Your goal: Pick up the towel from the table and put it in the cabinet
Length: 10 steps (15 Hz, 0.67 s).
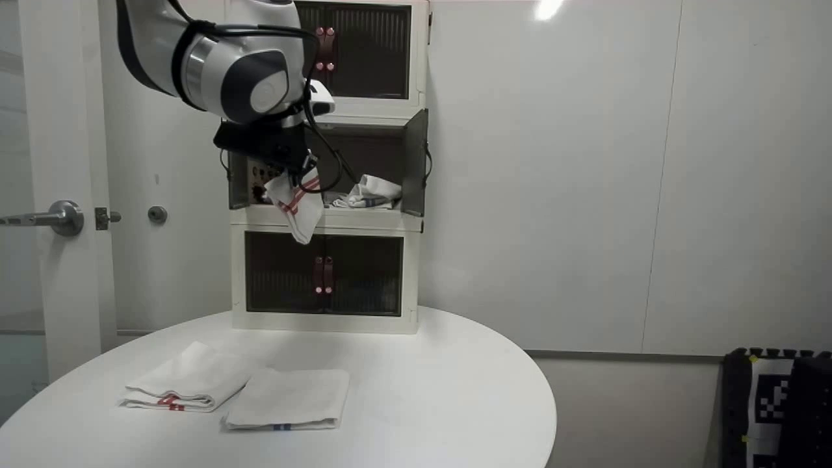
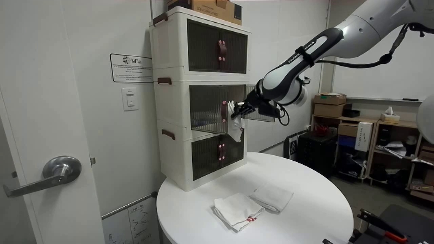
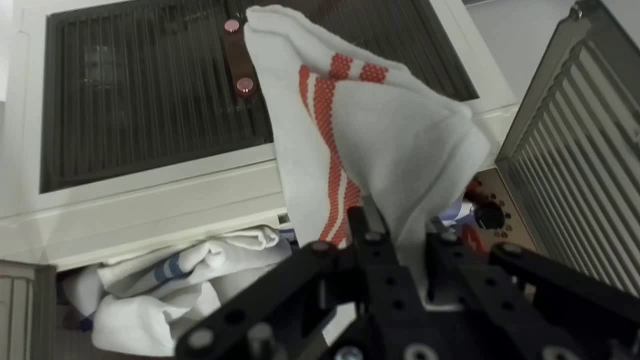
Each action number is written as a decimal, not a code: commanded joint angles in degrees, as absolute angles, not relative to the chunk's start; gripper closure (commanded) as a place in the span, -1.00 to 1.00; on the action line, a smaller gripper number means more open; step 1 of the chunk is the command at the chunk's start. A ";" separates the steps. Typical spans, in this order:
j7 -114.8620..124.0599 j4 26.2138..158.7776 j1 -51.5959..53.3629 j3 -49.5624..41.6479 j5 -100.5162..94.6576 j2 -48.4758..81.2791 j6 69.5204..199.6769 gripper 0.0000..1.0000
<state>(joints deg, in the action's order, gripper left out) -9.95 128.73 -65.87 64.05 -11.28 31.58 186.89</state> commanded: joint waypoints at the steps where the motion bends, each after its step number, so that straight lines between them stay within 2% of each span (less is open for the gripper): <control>1: -10.07 124.43 -62.78 62.47 -11.84 32.03 188.83 0.93; 10: -10.45 110.05 -44.68 50.48 -10.68 34.04 187.45 0.93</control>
